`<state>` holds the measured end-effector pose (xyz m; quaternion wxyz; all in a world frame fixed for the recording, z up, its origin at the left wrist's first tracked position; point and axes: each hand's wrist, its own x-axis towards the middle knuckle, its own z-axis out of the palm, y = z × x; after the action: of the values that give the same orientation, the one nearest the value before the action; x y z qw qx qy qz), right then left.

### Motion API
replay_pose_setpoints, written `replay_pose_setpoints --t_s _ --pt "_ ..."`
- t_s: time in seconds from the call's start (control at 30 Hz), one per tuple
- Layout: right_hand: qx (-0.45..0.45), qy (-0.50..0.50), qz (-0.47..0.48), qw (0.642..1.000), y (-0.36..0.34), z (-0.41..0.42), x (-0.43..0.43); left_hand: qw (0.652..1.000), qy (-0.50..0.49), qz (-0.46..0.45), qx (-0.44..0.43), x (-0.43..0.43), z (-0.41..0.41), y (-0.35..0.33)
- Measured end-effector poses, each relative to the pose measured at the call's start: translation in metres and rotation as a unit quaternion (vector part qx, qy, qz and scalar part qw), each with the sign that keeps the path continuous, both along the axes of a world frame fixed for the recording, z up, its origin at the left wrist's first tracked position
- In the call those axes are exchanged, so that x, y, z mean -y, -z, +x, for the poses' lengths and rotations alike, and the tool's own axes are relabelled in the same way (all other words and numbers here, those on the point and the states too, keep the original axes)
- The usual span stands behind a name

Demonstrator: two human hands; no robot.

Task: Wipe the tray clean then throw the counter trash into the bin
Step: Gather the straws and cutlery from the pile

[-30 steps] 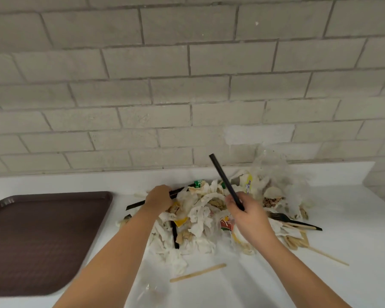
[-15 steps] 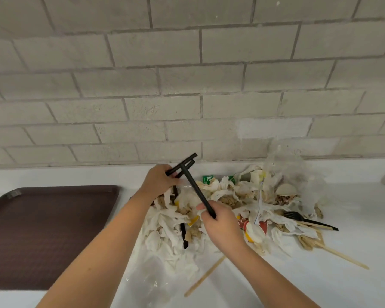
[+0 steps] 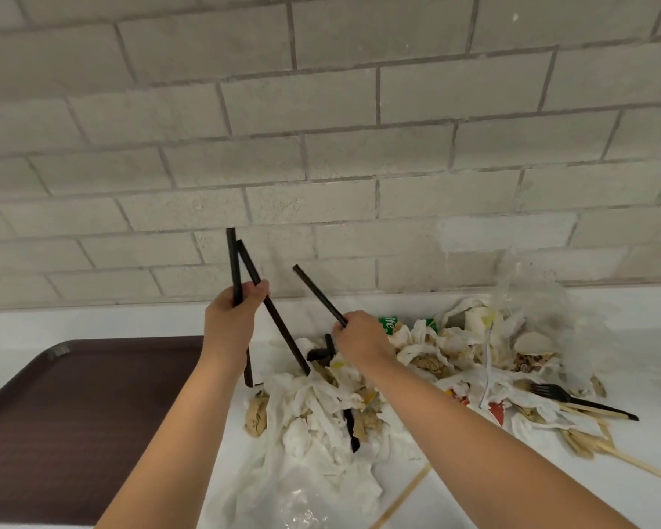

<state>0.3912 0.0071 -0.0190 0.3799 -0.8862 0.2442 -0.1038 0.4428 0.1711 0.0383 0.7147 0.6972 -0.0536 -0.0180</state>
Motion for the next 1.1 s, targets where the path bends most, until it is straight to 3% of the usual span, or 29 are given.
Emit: replay_pose_setpoints --t_s 0.1,0.27,0.57,0.7,0.83,1.0,1.1 --pt "-0.126 -0.025 -0.122 0.984 0.008 0.019 -0.003 0.999 -0.017 -0.043 -0.002 -0.012 0.008 0.002" --pt "-0.21 -0.051 -0.239 0.947 0.017 0.033 -0.015 0.999 -0.024 -0.043 -0.017 -0.022 0.021 0.013" --pt "-0.235 -0.049 -0.248 0.939 0.03 0.037 -0.013 0.998 0.006 -0.002 -0.063 -0.009 0.027 0.034" --pt "-0.185 -0.018 -0.153 0.971 0.022 0.029 -0.003 0.998 0.015 0.019 -0.066 -0.009 0.03 0.04" --pt "-0.074 0.012 -0.003 0.997 0.001 0.012 0.011 0.996 0.02 0.069 -0.059 -0.007 0.04 0.053" --pt "0.091 0.052 0.127 0.986 -0.032 -0.017 0.028 0.977 0.041 0.208 0.007 0.0 0.046 0.07" --pt "0.187 0.077 0.144 0.969 -0.049 -0.027 0.038 0.935 0.049 0.347 0.05 0.001 0.051 0.08"
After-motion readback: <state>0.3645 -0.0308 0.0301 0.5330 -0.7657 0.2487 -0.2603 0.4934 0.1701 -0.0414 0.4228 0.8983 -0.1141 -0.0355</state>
